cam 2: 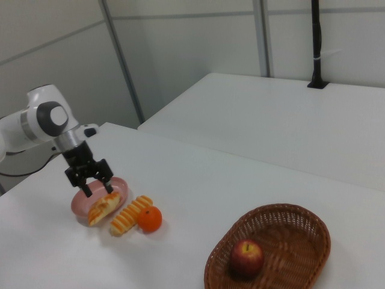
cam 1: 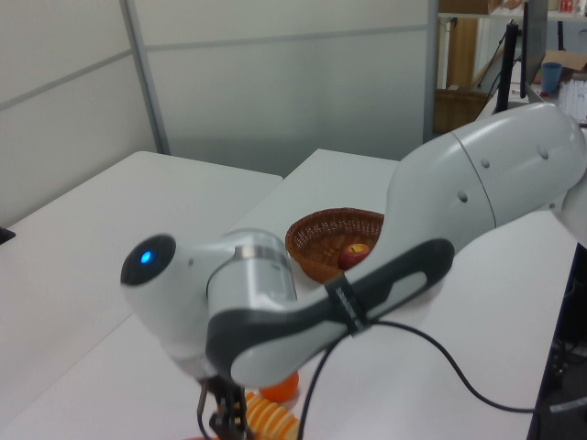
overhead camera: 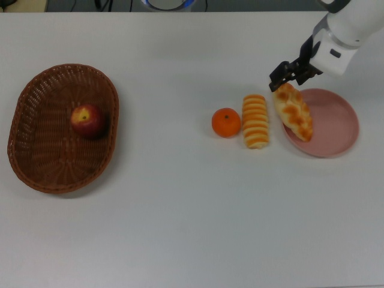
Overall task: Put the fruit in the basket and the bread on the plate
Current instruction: 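Move the gripper down to the orange and grasp it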
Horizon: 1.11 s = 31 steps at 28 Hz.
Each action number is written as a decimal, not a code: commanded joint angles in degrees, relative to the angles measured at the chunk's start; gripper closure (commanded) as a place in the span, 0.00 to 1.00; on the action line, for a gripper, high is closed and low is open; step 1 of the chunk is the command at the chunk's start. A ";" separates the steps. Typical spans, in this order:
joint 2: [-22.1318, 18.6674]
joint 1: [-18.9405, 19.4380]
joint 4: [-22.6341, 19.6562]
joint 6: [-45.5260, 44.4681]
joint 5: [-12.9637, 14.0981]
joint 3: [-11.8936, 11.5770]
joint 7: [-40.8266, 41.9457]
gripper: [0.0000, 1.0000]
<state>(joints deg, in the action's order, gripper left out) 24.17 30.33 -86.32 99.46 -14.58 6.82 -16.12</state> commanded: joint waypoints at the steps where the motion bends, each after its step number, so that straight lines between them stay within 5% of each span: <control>1: -2.81 -4.39 -0.33 -2.34 -0.01 -1.46 2.22 0.00; 10: -2.28 -10.64 -3.76 -1.73 0.17 -1.46 2.84 0.00; 29: 2.64 -12.23 -7.90 4.68 -0.44 -1.55 2.76 0.00; 31: 3.34 -12.23 -7.90 5.30 -0.62 -1.55 3.19 0.09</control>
<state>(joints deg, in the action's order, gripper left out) 26.71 18.59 -93.20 102.23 -14.57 5.46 -13.67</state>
